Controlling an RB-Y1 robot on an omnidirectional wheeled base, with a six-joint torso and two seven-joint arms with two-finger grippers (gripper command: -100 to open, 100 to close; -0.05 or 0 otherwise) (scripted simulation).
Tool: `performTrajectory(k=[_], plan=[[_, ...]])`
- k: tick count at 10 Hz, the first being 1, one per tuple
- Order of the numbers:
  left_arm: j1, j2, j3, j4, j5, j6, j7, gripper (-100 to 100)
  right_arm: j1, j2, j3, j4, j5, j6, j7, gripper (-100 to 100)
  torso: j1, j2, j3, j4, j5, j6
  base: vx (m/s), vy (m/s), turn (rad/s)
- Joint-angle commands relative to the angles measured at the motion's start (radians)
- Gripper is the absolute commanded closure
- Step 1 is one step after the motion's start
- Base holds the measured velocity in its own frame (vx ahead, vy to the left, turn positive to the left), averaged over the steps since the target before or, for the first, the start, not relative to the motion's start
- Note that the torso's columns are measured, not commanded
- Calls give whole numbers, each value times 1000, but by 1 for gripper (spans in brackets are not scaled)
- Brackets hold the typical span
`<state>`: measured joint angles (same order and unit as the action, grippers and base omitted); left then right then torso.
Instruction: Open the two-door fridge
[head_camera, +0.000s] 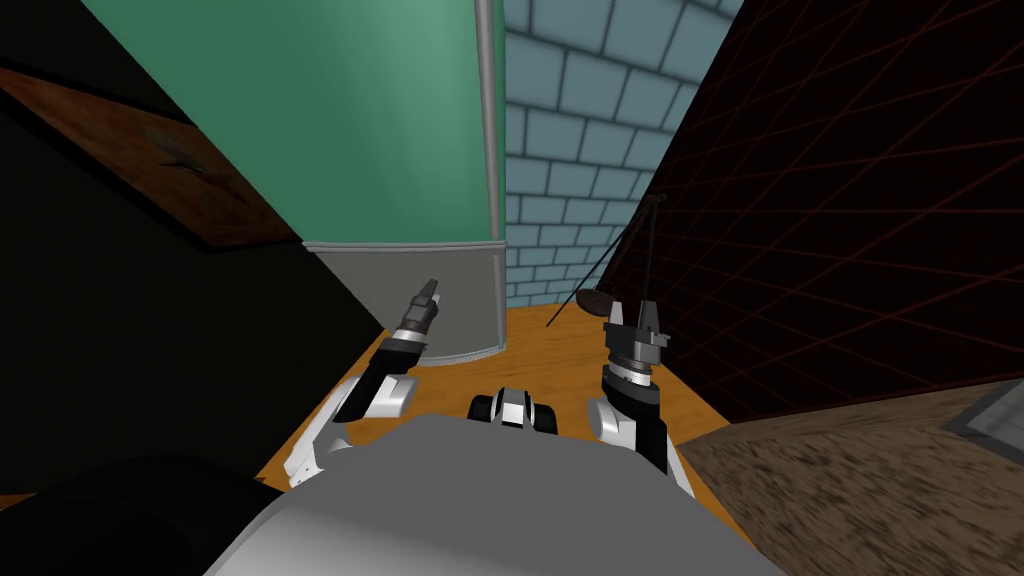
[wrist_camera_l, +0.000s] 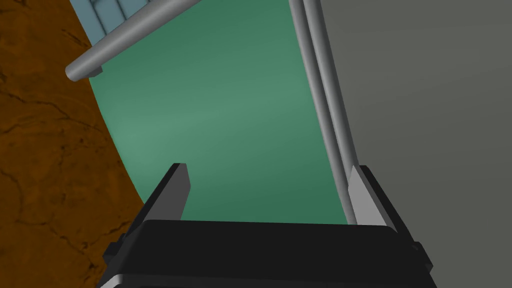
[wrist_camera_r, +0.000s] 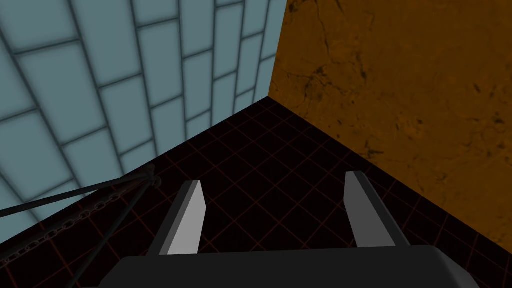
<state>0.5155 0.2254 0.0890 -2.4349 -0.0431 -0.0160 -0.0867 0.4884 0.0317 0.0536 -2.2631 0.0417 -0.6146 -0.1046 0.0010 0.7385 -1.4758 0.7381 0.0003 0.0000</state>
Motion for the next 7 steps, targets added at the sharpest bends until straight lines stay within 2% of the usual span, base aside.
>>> performTrajectory(k=[1, 7], plan=[[-1, 20, 12, -14, 0, 69, 1, -100, 0, 0, 0, 0, 0, 0, 0, 0, 0, 0, 0, 0, 0, 0, 122, -44, -52], [-2, 84, 41, -26, 2, 206, 4, -100, 0, 0, 0, 0, 0, 0, 0, 0, -1, -2, -1, 0, 0, 0, 106, -52, -45]])
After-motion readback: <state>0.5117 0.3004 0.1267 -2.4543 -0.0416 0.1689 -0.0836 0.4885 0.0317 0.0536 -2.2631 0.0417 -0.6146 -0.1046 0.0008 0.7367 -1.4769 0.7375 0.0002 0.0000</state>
